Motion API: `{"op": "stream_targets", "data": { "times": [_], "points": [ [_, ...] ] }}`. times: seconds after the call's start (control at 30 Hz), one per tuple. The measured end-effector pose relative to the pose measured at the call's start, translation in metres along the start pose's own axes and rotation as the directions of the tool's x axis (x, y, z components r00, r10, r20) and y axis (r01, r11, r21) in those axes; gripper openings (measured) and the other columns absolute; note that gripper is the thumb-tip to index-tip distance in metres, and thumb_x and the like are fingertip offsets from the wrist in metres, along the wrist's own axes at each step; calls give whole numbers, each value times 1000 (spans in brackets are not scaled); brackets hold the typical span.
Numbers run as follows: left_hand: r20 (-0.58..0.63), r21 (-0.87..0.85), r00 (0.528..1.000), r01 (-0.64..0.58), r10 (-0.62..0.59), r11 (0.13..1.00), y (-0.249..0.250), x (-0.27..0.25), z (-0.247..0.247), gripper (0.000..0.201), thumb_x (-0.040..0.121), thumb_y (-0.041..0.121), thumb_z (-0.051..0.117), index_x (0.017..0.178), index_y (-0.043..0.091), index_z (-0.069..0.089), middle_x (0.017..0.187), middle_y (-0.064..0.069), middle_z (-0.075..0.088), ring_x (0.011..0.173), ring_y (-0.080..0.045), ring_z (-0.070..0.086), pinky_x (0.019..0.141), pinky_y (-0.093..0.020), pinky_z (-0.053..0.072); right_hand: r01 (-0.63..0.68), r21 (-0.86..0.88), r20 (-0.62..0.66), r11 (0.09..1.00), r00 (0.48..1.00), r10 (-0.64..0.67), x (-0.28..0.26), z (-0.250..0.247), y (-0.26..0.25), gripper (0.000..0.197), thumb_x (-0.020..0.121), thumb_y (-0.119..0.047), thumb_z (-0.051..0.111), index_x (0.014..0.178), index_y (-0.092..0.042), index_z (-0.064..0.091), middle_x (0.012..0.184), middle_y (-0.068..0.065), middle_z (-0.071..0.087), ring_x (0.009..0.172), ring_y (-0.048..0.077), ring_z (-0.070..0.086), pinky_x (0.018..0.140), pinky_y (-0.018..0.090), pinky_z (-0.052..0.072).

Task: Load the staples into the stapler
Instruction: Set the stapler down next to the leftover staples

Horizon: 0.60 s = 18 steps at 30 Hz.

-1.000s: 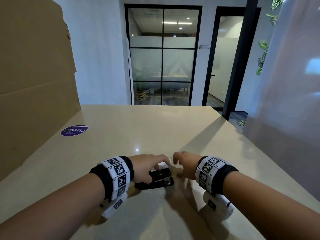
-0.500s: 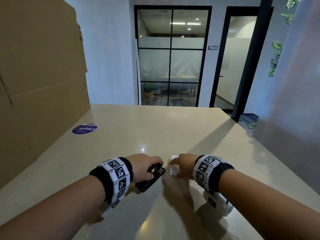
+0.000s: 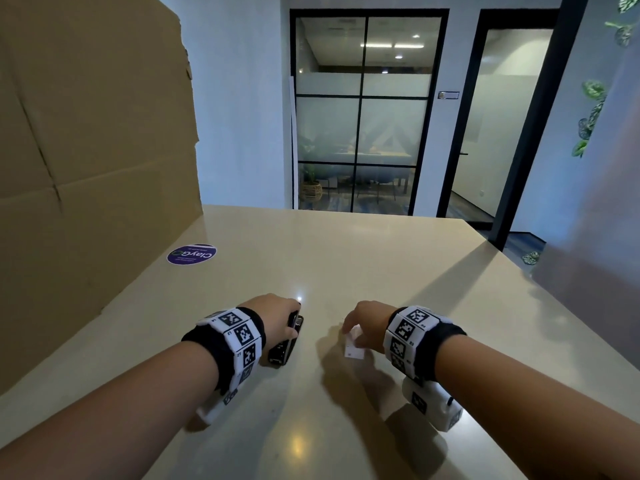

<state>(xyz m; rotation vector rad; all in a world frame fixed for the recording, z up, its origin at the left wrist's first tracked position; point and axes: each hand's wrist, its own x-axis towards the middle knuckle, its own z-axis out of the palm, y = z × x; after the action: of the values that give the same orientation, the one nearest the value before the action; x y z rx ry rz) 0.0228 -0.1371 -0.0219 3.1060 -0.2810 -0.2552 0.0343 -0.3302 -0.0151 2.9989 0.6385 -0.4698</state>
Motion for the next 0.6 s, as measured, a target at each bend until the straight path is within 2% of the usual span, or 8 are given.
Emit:
{"op": "stream_targets", "data": {
  "times": [0.13,0.4,0.6],
  "points": [
    [-5,-16,998,55,-55,998,-27,-1,-1,45,91,33,56,132,15,48,125,-11,61,111,-30,60,93,-38,50,78,23,0,997,997,-78,14,-5,-24,42,90,-13,60,131,-14,57,136,10,57,122,27,56,103,35,45],
    [8,-39,987,160,-160,986,-87,-9,-1,53,92,30,55,142,24,38,132,-10,58,116,-29,58,95,-36,47,142,-17,-42,990,989,-142,43,-9,-73,36,93,-17,55,129,-17,57,132,7,60,120,26,57,97,33,45],
    [-3,-60,977,213,-214,975,-123,-17,1,53,91,30,57,141,25,40,130,-9,59,114,-28,58,91,-33,46,230,-76,-7,970,973,-231,55,-18,-113,41,95,-14,50,136,-15,52,140,7,54,128,26,51,105,35,42]
  ]
}}
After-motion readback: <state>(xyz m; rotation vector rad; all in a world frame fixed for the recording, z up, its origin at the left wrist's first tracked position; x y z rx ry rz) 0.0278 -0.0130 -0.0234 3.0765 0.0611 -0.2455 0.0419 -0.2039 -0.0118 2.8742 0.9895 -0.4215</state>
